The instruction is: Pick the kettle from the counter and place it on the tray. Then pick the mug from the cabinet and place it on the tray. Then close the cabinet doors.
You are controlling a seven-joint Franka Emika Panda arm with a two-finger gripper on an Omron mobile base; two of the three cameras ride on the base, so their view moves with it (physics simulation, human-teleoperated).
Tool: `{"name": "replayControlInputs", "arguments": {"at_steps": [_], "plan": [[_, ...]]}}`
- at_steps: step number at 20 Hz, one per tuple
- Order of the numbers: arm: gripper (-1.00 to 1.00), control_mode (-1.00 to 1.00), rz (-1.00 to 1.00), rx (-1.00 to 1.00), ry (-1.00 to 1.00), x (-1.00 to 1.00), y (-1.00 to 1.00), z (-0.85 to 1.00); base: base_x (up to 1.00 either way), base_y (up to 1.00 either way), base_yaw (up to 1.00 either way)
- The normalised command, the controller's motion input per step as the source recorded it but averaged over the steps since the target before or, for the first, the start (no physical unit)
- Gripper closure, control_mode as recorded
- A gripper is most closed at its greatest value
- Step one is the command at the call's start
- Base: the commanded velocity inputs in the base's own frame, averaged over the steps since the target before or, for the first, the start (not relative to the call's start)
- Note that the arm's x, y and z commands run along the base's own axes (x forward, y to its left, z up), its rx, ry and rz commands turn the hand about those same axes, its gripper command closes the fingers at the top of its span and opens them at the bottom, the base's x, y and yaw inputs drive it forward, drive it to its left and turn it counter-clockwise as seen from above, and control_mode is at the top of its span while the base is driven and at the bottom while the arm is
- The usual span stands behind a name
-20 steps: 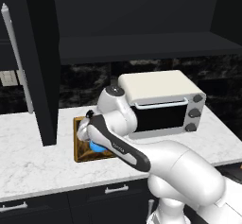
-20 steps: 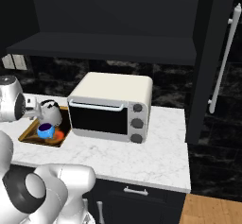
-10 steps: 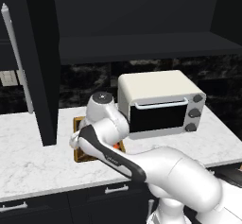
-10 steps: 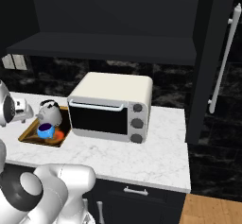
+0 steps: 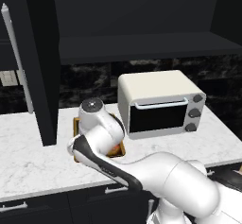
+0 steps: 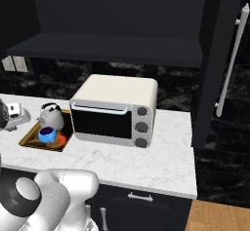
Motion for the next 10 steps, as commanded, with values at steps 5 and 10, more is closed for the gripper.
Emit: {"name": "replayControlInputs", "arguments": {"at_steps": [5, 10], "plan": [[1.0, -1.0, 0.03, -0.23, -0.27, -0.15, 0.0, -0.04, 0.0, 0.0, 0.0], [1.0, -1.0, 0.02, -0.17, -0.32, -0.15, 0.04, 0.0, 0.0, 0.0, 0.0]]}}
